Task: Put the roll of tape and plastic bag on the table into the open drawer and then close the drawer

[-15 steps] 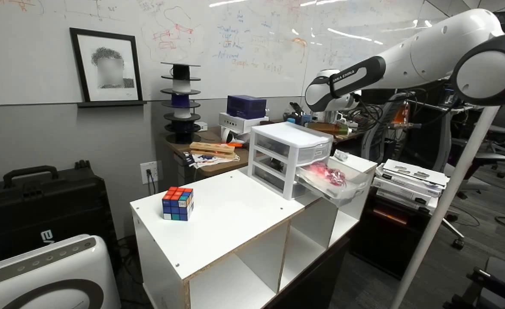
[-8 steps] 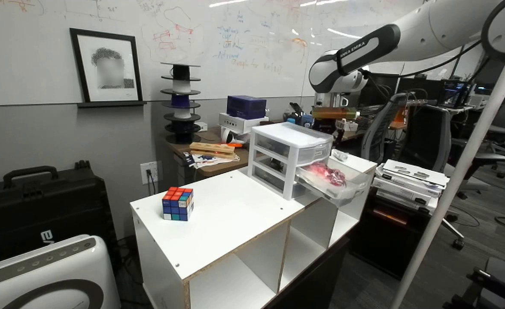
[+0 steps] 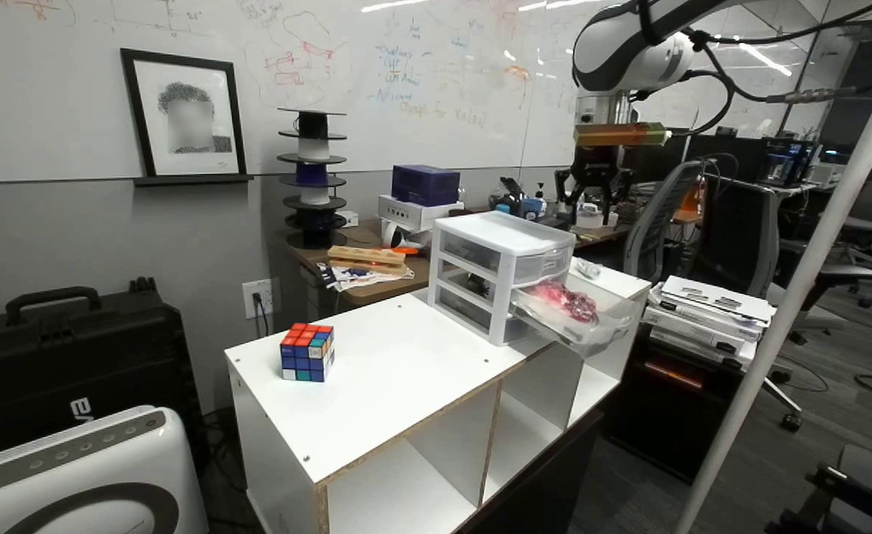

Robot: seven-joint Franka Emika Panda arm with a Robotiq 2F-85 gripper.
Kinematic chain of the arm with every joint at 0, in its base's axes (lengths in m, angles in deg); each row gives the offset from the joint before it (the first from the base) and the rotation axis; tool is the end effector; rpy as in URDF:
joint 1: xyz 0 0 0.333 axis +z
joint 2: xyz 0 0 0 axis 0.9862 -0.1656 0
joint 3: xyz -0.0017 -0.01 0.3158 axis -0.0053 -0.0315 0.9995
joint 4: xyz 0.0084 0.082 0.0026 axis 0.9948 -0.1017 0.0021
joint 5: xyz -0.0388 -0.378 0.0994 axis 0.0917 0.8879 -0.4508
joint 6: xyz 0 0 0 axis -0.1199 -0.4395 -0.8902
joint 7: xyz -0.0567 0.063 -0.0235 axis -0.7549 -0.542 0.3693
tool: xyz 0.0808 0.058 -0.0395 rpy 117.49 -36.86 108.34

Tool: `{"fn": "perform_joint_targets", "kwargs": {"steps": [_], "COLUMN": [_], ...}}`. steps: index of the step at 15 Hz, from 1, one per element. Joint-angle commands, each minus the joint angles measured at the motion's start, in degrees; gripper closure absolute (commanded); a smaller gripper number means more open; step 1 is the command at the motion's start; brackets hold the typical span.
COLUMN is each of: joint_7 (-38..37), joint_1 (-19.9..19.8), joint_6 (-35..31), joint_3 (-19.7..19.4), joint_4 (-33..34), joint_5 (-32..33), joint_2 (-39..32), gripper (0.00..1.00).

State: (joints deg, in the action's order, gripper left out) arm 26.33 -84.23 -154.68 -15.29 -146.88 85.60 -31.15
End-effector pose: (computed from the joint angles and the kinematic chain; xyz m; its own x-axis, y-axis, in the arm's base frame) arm 0.6698 -0.1616 0.3743 0.7111 -0.7031 -0.0075 -0.6975 -0.7067 0.1184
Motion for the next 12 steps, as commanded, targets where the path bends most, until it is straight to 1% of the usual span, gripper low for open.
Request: {"fn": "perform_joint_targets", "kwargs": {"steps": [1,3,4,5,9,12], "joint_7": [3.10,6.21,8.56,9.70,15.13,20.16], "joint_1": [1.13,1.10,1.11,1.04,0.38,0.02], "joint_6": [-1.69,-1.54,-3.67,-4.18,-6.71,-6.27], "joint_3": [0.55,1.38,1.79,2.19,3.73,4.50], "joint_4": [-13.76,-19.45,-22.29,-24.90,-31.75,-35.15], "joint_5": [2.71,3.75,5.05,5.79,10.62,10.96], "joint_2": [12.84,18.48,20.87,23.29,29.76,32.99], "gripper": [0.66,0.66,0.66,0.66,0.66,0.66]}}
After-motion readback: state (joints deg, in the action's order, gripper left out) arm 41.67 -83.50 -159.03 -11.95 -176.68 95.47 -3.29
